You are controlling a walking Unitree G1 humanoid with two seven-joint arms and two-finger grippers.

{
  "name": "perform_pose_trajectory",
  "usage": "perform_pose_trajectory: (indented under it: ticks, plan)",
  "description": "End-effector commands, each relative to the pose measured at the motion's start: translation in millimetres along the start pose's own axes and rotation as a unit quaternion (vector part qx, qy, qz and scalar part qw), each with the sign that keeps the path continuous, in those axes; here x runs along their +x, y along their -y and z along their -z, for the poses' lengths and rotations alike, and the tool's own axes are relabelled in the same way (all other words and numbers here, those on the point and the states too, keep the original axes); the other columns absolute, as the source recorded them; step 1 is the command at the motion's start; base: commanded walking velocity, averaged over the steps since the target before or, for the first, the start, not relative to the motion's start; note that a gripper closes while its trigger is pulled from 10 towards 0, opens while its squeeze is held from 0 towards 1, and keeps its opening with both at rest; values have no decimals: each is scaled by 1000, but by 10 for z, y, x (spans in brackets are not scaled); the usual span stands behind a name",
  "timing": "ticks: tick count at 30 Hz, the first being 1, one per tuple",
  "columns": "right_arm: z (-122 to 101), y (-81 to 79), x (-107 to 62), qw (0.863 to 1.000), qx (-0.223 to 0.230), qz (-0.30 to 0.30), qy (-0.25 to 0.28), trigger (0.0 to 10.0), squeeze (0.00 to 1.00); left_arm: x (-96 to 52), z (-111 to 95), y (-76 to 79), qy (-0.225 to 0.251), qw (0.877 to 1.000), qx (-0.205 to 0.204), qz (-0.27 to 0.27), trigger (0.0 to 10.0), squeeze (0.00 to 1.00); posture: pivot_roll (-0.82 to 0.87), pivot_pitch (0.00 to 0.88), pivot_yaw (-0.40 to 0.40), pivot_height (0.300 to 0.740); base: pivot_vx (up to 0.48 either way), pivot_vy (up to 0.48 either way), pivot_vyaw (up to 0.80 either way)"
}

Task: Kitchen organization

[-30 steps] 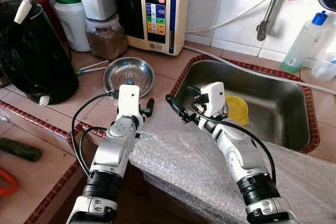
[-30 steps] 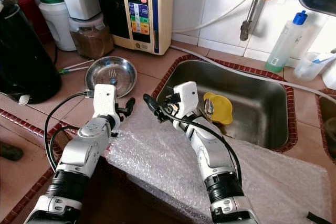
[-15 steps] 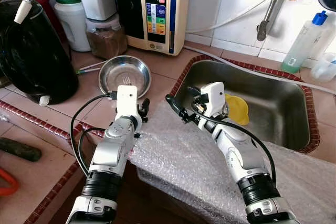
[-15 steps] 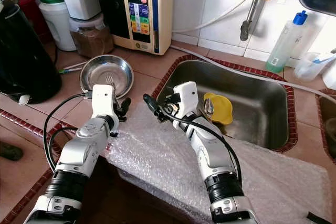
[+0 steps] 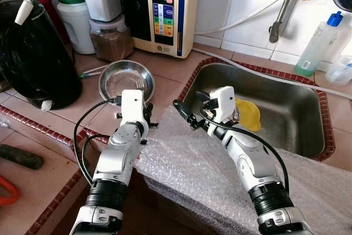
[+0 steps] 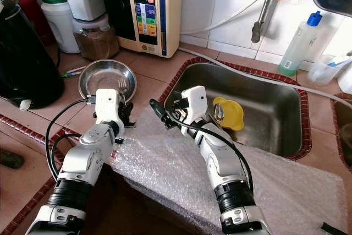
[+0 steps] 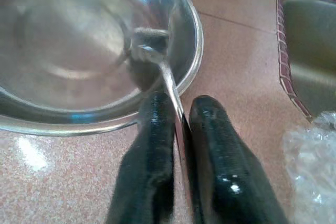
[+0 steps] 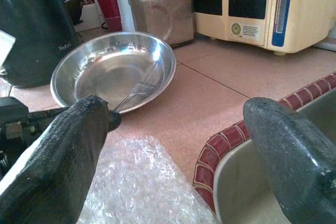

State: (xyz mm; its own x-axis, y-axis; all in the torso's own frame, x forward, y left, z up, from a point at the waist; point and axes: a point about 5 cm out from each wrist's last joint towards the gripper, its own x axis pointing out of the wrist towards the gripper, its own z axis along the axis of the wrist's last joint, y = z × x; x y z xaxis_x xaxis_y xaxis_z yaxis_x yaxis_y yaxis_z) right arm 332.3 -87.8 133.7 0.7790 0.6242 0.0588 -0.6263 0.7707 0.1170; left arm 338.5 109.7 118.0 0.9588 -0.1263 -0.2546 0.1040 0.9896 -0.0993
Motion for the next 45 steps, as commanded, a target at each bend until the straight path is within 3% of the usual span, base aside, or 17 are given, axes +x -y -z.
perform_pose_trajectory:
  ticks: [1,10,14,20,26,33,34,39,40,42,43,45]
  plan:
    - [-55,-21,18,1000,-7,-9,5,10000,824,-9,-47,8,16,1000,-7,-3,0,0,31,0,31,740,0,0,0]
    - [-62,-7,12,1000,-8,-6,5,10000,824,-17,-71,42,32,999,-11,2,0,0,28,0,29,740,0,0,0]
    - [-66,4,10,1000,-9,-3,6,10000,827,-18,-113,48,52,999,-15,2,0,0,27,0,27,740,0,0,0]
    - [-87,21,20,1000,-10,8,14,10000,824,-45,-281,81,117,993,-5,9,0,0,28,0,27,740,0,0,0]
    - [-93,25,27,1000,-8,11,17,10000,824,-47,-290,88,125,992,-11,11,0,0,30,0,26,740,0,0,0]
    - [-92,35,30,1000,-8,16,17,10000,824,-64,-299,121,135,990,35,36,0,0,33,0,27,740,0,0,0]
    - [-91,36,30,1000,-7,17,18,10000,816,-84,-271,104,133,989,56,45,10000,0,36,0,26,740,0,0,0]
    - [-85,37,37,1000,-6,19,18,10000,812,-100,-213,11,123,988,81,38,10000,0,44,0,24,740,0,0,0]
    - [-88,36,43,1000,-6,19,18,10000,804,-109,-226,11,130,985,100,47,10000,820,46,0,22,740,0,0,0]
    - [-90,37,45,1000,-5,20,19,10000,804,-113,-235,21,135,983,111,53,10000,820,46,0,22,740,0,0,0]
    - [-92,40,48,1000,-6,20,19,10000,792,-120,-252,60,142,981,115,67,10000,1000,46,0,18,740,0,0,0]
    - [-98,48,51,1000,-7,22,19,10000,792,-131,-280,148,152,977,112,99,10000,1000,46,0,17,740,0,0,0]
